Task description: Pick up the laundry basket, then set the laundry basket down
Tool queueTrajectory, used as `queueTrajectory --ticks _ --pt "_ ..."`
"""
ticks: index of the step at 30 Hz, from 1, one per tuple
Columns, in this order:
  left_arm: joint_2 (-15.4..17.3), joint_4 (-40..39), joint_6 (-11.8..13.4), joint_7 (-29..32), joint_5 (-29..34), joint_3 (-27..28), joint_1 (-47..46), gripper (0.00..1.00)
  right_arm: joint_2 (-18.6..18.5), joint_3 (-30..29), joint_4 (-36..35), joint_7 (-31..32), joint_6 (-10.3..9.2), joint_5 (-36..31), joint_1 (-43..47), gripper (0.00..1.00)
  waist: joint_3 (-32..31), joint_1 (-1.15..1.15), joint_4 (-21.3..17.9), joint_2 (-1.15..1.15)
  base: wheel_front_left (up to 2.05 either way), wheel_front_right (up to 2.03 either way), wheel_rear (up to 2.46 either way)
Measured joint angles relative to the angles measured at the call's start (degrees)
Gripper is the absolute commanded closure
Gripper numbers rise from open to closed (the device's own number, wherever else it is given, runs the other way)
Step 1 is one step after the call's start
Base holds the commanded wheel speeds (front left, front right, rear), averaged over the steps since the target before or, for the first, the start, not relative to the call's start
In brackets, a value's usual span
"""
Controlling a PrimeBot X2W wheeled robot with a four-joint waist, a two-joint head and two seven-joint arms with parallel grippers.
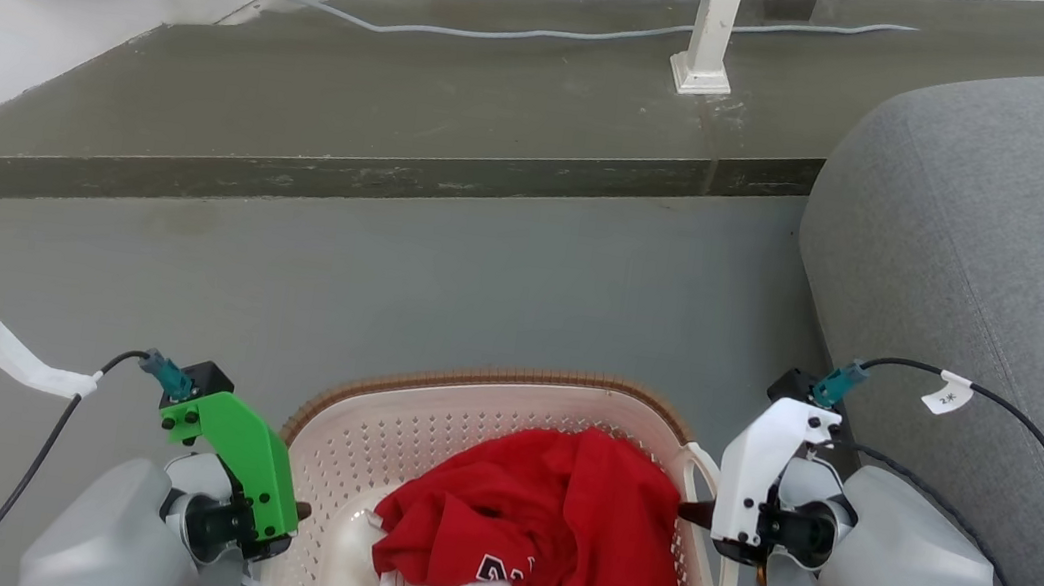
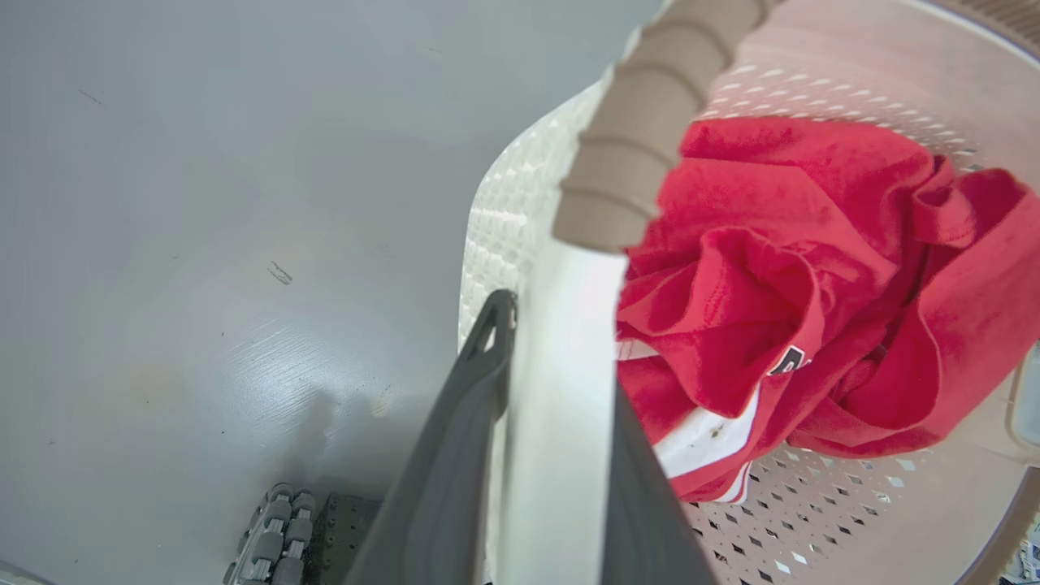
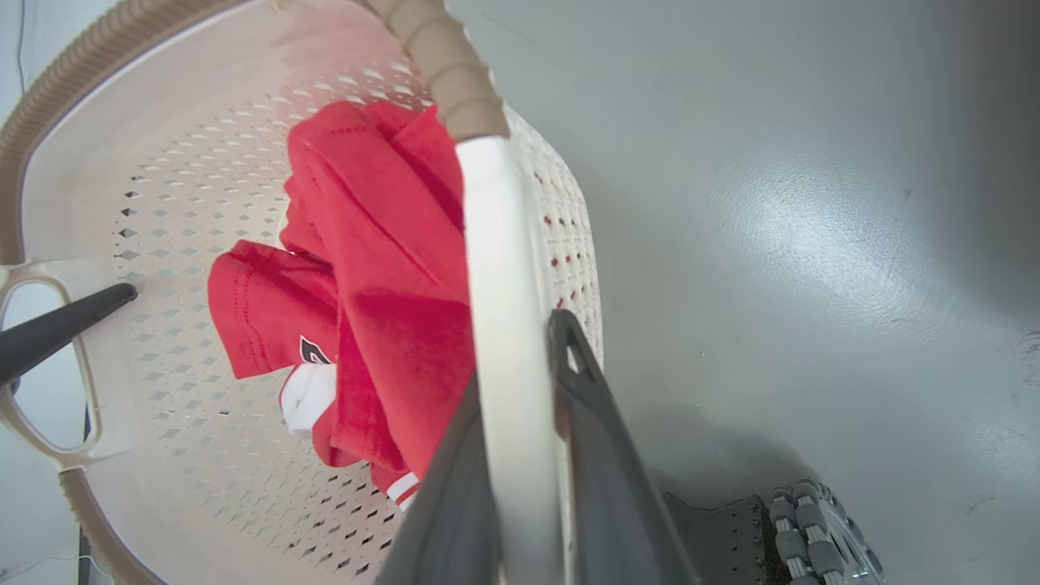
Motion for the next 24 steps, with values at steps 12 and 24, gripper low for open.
queueTrajectory --ticks 12,24 --pt "0.3 -0.2 0.0 0.0 -0.1 -0.1 0.1 1.00 0.0 1.0 -0.4 0.3 -0.41 0.4 0.0 1.00 0.3 0.00 0.0 0.00 0.00 0.00 0.00" --pt "1.0 -0.8 0.0 -1.6 -0.1 -0.3 -0.1 1.00 0.0 1.3 -1.9 0.4 -0.94 1.4 -0.1 1.00 2.6 0.00 -0.5 0.00 0.00 0.00 0.00"
